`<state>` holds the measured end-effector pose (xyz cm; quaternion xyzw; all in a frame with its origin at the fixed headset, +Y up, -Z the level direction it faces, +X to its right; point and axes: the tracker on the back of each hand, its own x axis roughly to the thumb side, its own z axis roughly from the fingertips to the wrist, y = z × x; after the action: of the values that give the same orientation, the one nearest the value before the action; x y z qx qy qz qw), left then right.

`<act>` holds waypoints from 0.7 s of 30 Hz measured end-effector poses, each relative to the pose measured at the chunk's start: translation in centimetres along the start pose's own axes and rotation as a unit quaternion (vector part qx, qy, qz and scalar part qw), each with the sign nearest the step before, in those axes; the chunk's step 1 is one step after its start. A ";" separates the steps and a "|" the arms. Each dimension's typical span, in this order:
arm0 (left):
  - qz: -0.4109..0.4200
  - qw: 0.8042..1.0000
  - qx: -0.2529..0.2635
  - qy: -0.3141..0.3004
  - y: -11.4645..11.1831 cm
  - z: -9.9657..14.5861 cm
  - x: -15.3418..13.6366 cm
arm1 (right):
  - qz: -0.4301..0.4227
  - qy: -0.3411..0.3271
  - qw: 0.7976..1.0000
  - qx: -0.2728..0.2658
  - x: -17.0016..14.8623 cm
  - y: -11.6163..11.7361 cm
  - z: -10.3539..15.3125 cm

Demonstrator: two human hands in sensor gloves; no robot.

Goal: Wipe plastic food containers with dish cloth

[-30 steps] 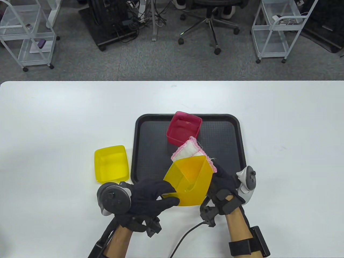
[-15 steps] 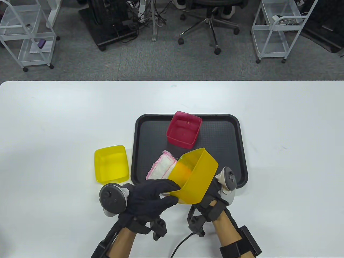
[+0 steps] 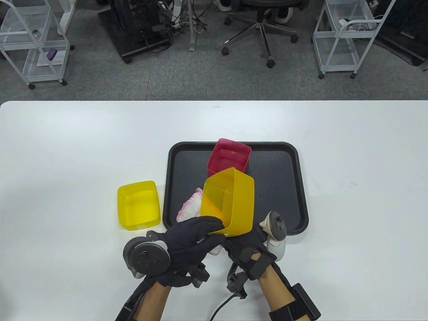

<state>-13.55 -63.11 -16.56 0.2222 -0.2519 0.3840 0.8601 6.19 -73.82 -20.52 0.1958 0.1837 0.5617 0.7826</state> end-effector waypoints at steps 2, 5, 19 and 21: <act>-0.081 0.997 0.008 0.002 -0.1 0.1 0.0 | 0.013 0.031 0.999 -0.006 0.0 0.1 0.1; -0.177 0.984 0.002 -0.013 -0.4 0.5 -0.8 | 0.013 0.060 0.998 0.002 -0.2 0.0 0.1; -0.066 0.995 -0.074 0.013 -1.3 0.1 -1.4 | -0.038 -0.085 0.981 -0.168 2.0 -3.8 1.4; -0.041 0.996 -0.081 0.000 -1.8 0.1 -0.6 | -0.042 -0.095 0.978 -0.181 2.0 -4.3 1.5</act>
<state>-12.51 -64.60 -17.17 0.1618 -0.2727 0.3267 0.8903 11.09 -73.30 -21.58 0.0956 0.0116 0.5306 0.8421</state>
